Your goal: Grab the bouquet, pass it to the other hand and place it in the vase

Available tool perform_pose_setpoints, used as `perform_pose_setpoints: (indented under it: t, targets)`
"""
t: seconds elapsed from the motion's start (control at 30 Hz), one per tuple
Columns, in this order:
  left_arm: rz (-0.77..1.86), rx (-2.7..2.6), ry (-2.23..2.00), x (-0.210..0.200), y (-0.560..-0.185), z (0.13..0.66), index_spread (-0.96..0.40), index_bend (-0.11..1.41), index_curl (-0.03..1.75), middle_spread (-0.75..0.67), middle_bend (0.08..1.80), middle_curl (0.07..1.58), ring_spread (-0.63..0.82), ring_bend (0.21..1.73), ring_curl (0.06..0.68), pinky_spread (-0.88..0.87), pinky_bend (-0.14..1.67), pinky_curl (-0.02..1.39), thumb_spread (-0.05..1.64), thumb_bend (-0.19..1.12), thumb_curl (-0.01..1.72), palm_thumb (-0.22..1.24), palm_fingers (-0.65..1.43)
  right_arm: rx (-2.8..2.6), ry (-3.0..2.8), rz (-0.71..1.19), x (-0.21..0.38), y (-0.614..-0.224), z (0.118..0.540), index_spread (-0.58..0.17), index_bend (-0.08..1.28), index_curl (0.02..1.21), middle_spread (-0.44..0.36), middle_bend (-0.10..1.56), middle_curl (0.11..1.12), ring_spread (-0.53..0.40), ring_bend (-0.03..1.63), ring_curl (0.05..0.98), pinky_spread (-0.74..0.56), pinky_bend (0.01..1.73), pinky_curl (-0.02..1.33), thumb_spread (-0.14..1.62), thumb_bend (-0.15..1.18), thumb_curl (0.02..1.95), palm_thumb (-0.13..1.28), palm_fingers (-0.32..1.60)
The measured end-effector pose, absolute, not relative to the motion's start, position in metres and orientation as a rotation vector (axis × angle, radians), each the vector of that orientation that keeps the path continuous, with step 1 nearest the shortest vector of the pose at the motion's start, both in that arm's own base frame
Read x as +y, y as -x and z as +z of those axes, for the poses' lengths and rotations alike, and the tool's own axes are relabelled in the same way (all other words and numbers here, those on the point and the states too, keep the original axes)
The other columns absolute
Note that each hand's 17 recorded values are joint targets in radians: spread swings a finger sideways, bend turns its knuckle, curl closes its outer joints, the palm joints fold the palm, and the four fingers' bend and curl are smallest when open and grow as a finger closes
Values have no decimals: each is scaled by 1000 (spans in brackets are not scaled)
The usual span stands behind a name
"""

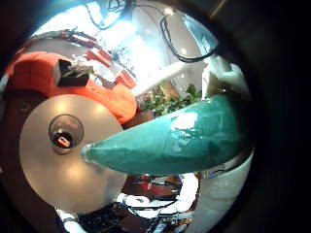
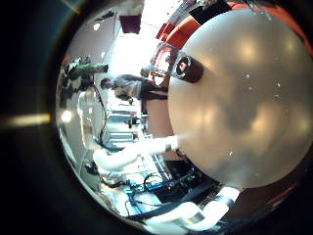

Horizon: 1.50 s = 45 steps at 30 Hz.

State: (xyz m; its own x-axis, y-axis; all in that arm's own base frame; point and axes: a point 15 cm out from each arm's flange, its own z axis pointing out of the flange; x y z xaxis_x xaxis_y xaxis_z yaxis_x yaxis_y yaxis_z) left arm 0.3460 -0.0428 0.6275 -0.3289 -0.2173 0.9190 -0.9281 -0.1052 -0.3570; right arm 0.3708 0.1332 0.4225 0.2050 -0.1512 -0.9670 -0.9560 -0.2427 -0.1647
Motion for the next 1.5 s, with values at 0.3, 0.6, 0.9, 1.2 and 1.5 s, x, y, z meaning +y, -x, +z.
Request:
perform_pose_setpoints:
  t: [0.3, 0.6, 0.9, 1.2, 1.5]
  targets:
    - [1488, -1529, -1352, -21, -372, 599, -751, 669, 1230, -580, 1070, 1111, -402, 1562, 553, -578, 1261, 915, 1030, 82, 854, 1076, 1009, 1079, 1588, 1147, 133, -371, 420, -328, 280, 456, -13, 412, 376, 29, 657, 333, 328, 507, 499, 1020, -23, 573, 760, 142]
    - [1476, -1499, -1355, -17, -398, 575, -768, 627, 1297, -594, 1055, 1120, -397, 1557, 549, -589, 1230, 952, 1049, 62, 890, 1080, 1019, 1079, 1585, 1149, 133, -370, 419, -327, 224, 428, -13, 338, 356, 34, 586, 297, 339, 444, 437, 1019, -23, 548, 765, 212]
    - [1474, -1497, -1378, -15, -420, 555, -776, 591, 1339, -605, 1036, 1128, -397, 1547, 545, -601, 1199, 981, 1065, 48, 914, 1087, 1034, 1086, 1569, 1172, 134, -366, 411, -329, 187, 408, -11, 279, 348, 36, 534, 272, 338, 391, 386, 1018, -22, 535, 768, 267]
    - [1452, -1455, -1374, -16, -441, 529, -780, 559, 1369, -611, 1015, 1136, -399, 1533, 543, -615, 1168, 1004, 1075, 32, 931, 1093, 1049, 1084, 1568, 1175, 134, -365, 410, -325, 185, 393, -13, 247, 348, 36, 511, 260, 347, 362, 351, 1017, -22, 527, 773, 309]
    - [1446, -1445, -1374, -16, -446, 519, -779, 530, 1395, -616, 1001, 1146, -398, 1521, 543, -630, 1147, 1021, 1079, 6, 938, 1084, 1049, 1078, 1571, 1172, 135, -365, 410, -319, 185, 384, -4, 225, 352, 37, 490, 249, 350, 330, 319, 1017, -22, 525, 779, 346]
